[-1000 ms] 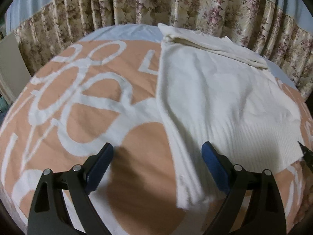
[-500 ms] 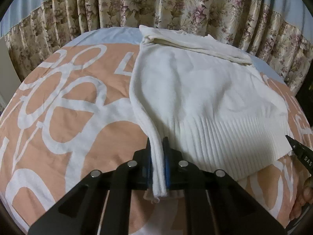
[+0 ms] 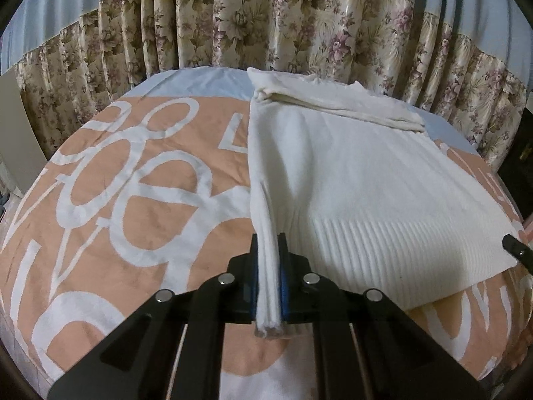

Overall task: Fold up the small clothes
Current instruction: 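Grasp the ribbed hem corner with the right tool while the left tool grasps the other hem corner, then lift the hem with both tools and fold it up toward the collar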

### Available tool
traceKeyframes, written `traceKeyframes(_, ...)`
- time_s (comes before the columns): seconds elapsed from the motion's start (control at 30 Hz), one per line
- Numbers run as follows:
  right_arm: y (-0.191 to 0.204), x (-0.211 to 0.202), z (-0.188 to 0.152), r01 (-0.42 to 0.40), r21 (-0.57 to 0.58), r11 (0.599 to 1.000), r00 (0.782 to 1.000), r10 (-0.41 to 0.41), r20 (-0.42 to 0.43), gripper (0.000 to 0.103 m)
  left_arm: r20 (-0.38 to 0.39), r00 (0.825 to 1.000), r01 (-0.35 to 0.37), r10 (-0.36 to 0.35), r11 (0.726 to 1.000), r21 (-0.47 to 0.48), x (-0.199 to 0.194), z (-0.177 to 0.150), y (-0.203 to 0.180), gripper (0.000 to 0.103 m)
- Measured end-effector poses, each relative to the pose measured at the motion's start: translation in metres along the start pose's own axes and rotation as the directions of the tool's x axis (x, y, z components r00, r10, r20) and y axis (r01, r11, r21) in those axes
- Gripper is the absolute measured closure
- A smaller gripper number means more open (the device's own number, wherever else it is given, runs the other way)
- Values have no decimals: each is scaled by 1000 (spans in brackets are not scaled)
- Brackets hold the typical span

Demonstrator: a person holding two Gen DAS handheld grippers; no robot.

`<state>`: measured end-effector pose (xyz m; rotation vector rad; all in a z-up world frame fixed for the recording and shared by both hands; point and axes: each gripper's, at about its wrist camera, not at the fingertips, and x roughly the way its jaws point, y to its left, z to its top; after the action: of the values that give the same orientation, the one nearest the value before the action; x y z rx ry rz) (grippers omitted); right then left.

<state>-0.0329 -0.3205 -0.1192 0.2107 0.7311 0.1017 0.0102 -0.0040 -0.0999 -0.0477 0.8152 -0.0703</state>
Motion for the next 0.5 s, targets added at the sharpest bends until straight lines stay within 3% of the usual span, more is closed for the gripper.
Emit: traceKeyframes(0.5,19,-63,-4,-77,-15,997,996,77,52,94,-2,999,32,-32,998,-46,-47,-22,21,97)
